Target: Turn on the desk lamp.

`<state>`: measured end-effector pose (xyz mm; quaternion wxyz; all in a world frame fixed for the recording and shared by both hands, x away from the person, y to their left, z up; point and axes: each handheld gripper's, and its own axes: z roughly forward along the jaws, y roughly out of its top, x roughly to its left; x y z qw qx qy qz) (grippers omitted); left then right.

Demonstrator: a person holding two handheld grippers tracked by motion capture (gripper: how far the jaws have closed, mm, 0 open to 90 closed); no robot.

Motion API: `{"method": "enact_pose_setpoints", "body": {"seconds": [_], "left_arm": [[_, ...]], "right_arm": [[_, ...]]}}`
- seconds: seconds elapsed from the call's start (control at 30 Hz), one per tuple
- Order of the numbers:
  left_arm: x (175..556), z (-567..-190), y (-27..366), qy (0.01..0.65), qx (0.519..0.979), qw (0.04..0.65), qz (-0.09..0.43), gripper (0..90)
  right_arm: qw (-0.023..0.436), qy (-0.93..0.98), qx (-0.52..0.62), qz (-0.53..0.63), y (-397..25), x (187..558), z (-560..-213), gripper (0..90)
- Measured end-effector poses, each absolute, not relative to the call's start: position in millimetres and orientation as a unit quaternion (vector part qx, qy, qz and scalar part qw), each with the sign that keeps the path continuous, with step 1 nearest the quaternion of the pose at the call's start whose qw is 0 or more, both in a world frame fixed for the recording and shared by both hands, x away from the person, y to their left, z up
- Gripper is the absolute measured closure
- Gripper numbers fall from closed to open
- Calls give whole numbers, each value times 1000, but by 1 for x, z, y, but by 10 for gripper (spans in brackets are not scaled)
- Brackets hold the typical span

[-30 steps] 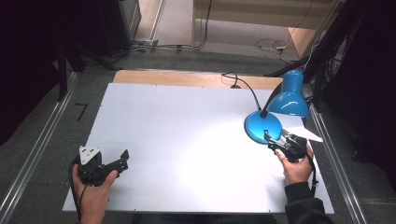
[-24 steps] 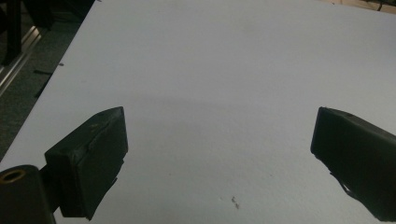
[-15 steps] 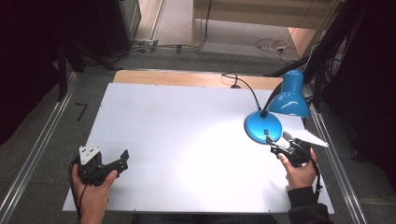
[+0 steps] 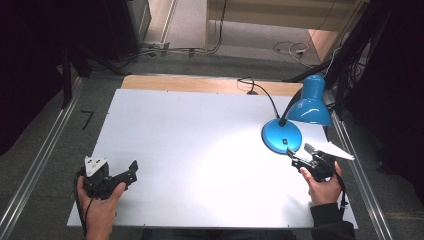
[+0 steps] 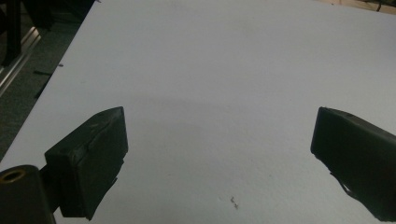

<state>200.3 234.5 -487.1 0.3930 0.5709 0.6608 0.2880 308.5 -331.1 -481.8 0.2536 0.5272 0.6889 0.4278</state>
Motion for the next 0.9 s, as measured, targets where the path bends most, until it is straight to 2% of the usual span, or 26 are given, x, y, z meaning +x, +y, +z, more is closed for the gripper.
{"method": "enact_pose_setpoints", "body": {"seconds": [0.9], "left_arm": [[200,-487,234,661,572,392,288,44]], "right_arm": [[253,689,529,426,-341,293,-479,230]]}}
